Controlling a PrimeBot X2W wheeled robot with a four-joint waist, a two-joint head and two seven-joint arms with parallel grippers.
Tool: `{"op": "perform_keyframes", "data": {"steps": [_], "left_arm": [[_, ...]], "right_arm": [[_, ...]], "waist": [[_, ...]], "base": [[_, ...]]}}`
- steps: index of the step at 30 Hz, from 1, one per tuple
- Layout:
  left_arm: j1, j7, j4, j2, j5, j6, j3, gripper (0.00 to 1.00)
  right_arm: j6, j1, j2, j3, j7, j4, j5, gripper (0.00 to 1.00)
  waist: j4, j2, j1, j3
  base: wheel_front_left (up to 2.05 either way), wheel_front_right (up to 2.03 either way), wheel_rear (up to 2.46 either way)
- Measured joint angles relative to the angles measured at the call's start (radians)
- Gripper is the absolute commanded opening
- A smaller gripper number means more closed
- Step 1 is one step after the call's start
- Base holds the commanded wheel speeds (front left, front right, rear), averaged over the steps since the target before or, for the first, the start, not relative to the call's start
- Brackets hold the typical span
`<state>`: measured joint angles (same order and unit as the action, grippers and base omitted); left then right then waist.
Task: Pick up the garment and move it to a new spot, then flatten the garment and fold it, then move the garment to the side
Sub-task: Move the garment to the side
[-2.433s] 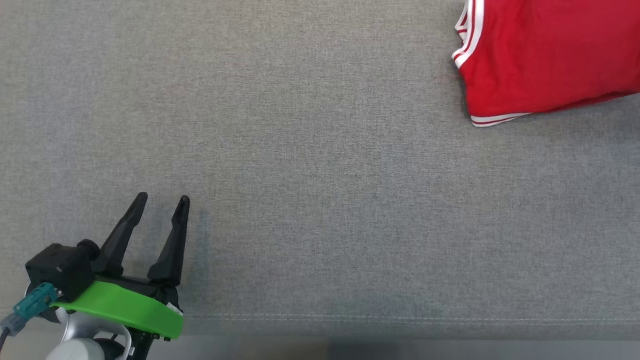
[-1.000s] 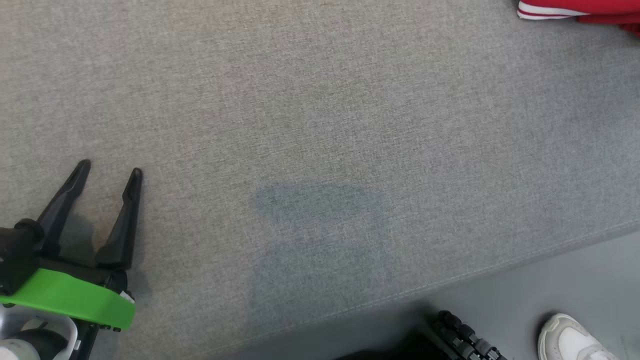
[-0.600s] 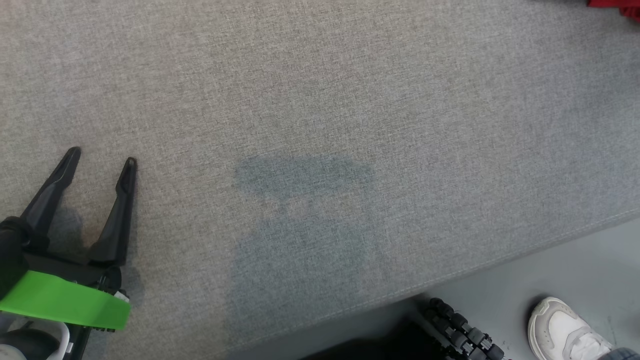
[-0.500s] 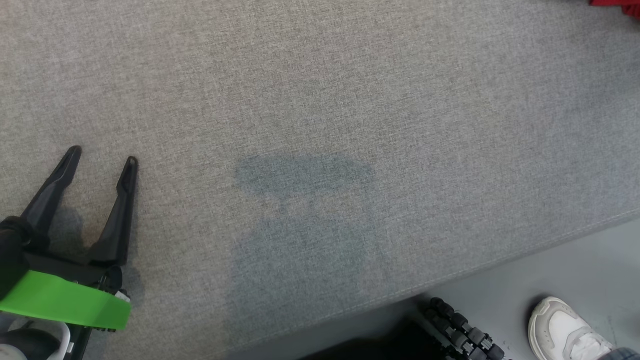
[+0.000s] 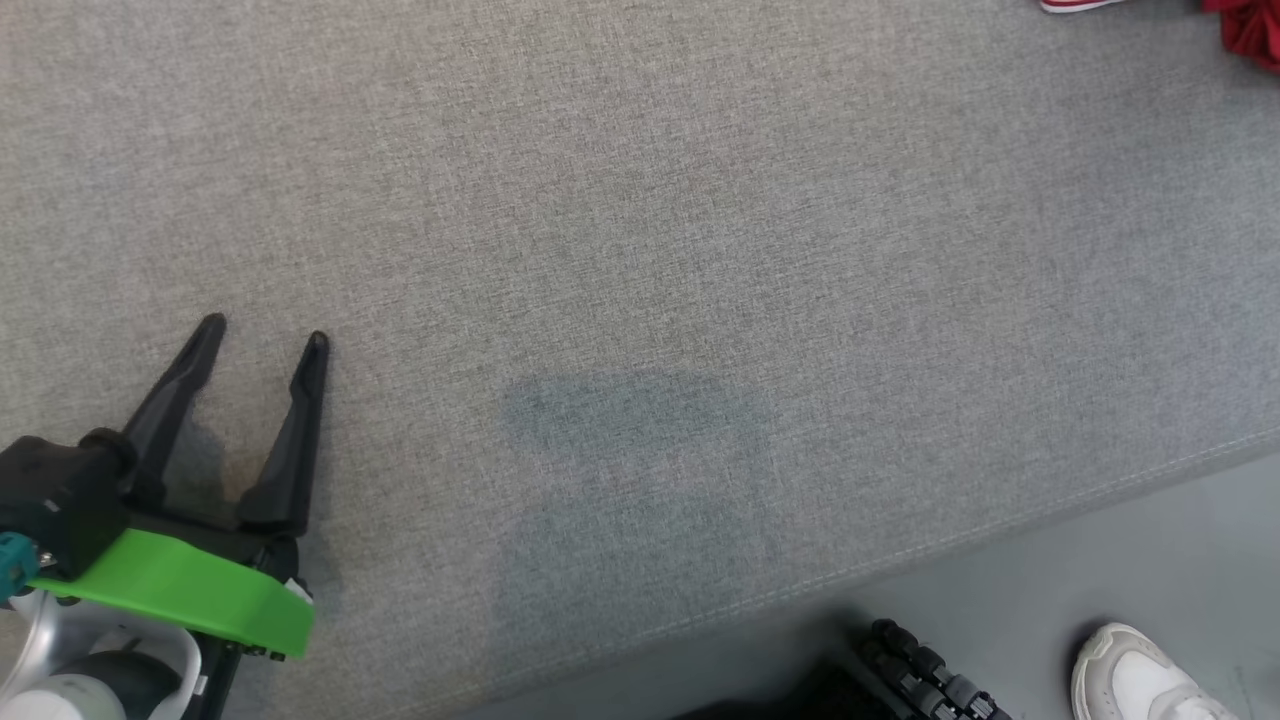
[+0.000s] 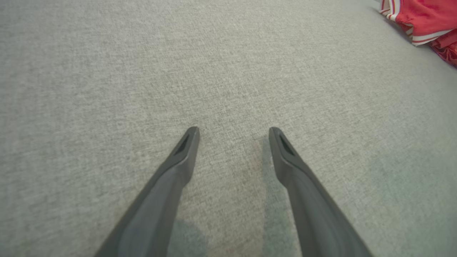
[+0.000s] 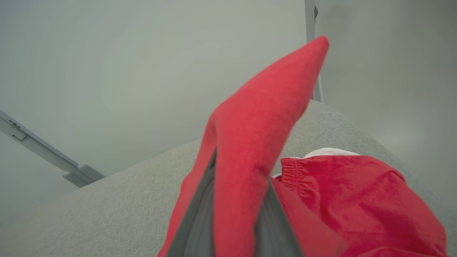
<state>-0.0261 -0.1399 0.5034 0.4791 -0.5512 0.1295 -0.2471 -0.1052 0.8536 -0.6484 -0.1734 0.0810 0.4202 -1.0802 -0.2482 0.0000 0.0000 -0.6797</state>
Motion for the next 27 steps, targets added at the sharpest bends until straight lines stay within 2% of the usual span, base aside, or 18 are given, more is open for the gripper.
{"op": "perform_keyframes", "data": {"steps": [9, 14, 27], "left_arm": [[-0.003, 0.0, -0.04, -0.037, -0.011, -0.002, -0.047, 1.0], [0.001, -0.009, -0.035, -0.046, -0.013, -0.002, -0.046, 1.0], [0.023, -0.009, -0.02, -0.034, -0.007, -0.002, 0.012, 1.0]], "right_arm": [[-0.001, 0.03, -0.062, -0.001, 0.052, -0.023, 0.015, 0.0], [-0.003, 0.039, -0.081, 0.026, 0.071, -0.029, -0.021, 0.0], [-0.009, 0.012, -0.017, 0.031, 0.056, -0.01, -0.058, 0.0]], "waist": [[0.015, 0.0, 0.0, 0.051], [0.027, 0.0, 0.0, 0.056], [-0.008, 0.0, 0.0, 0.031]], "base": [[0.0, 0.0, 0.0], [0.0, 0.0, 0.0], [0.0, 0.0, 0.0]]}}
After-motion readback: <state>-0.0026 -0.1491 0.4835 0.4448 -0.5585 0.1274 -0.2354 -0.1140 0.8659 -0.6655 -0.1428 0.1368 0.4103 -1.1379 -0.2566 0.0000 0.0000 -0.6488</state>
